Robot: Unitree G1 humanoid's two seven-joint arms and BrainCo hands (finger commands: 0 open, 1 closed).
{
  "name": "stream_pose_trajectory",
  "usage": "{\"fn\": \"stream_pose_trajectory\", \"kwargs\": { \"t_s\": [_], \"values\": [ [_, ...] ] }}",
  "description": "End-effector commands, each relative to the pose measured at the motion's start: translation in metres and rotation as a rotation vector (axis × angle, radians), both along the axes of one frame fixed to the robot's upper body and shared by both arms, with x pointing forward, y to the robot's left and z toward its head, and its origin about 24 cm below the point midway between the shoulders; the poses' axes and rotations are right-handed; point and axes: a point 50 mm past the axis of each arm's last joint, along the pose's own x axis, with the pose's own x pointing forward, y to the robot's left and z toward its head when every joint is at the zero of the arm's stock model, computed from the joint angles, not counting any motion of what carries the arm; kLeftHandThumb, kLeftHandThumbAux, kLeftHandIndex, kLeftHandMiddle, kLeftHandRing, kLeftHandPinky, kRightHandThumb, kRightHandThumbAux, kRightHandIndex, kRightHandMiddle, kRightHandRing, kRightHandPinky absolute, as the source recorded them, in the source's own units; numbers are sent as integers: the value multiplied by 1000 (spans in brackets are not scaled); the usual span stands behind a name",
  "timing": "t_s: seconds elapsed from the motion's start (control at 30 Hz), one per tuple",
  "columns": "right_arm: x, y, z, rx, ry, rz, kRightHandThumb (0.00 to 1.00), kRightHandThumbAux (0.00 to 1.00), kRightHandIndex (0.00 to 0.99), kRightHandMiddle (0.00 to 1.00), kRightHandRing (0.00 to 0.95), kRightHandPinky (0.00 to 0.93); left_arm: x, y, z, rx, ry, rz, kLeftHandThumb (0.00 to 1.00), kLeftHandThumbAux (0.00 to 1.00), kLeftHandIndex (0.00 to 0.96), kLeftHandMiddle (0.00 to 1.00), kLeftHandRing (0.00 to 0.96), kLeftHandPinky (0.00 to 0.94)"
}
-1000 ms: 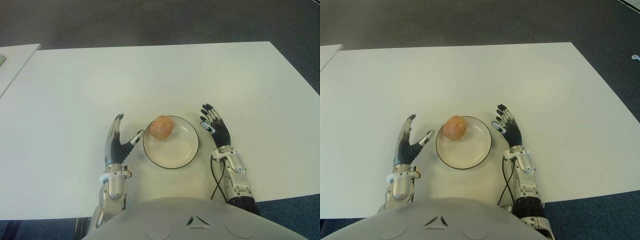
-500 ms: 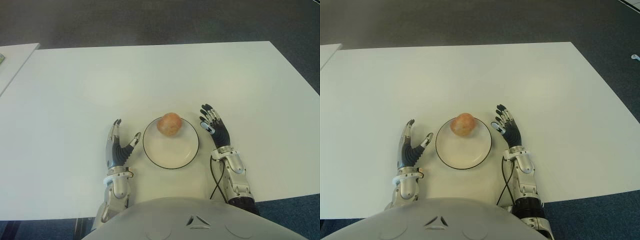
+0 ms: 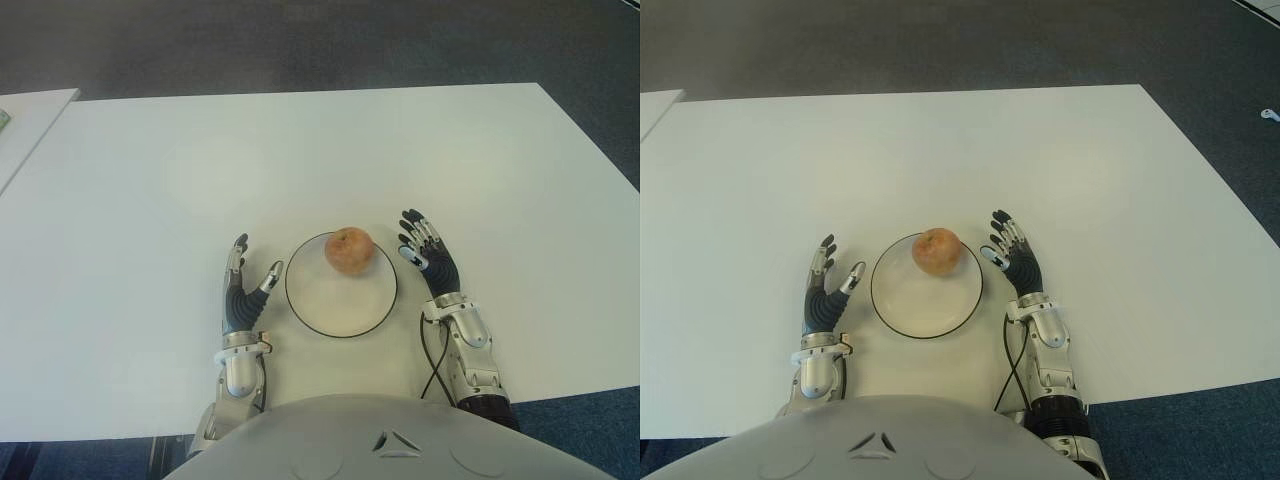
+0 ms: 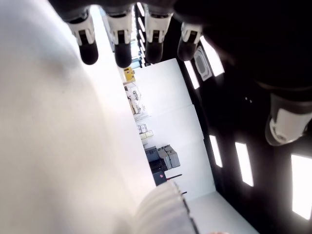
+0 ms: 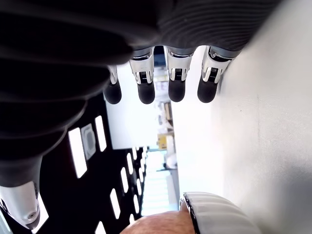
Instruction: Put the apples into the plate.
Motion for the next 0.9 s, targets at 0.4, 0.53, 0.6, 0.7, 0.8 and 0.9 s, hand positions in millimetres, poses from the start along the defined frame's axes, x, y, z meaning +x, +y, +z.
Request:
{"fn": "stream_pose_trajectory", "kwargs": {
  "t_s": [0.4,0.53,0.6,0.7,0.8,0.9],
  "values": [
    [-16,-1,-16,30,102,-3,146,613,29,43,0,1,-9,-25,12,-161,66,10,154,498,108,125,172,241],
    [-20,-1,-14,47,97,-6,159,624,31,41,0,2,-23,-29,15,-154,89,-13,151,466,127,127,169,235],
    [-24,0,-11,55,82,-11,165,629,32,39,0,1,-30,-30,18,-157,91,-27,139,454,117,127,161,209],
    [-29,3,-4,70,50,-26,174,624,37,37,0,2,-31,-21,17,-164,73,-44,120,433,96,120,139,166],
    [-30,4,-2,79,32,-37,193,618,46,37,0,7,-30,5,11,-185,67,-53,98,406,66,110,120,160],
    [-30,4,-1,80,30,-42,204,615,51,38,0,10,-26,16,5,-223,63,-63,89,393,53,107,115,161]
  ]
}}
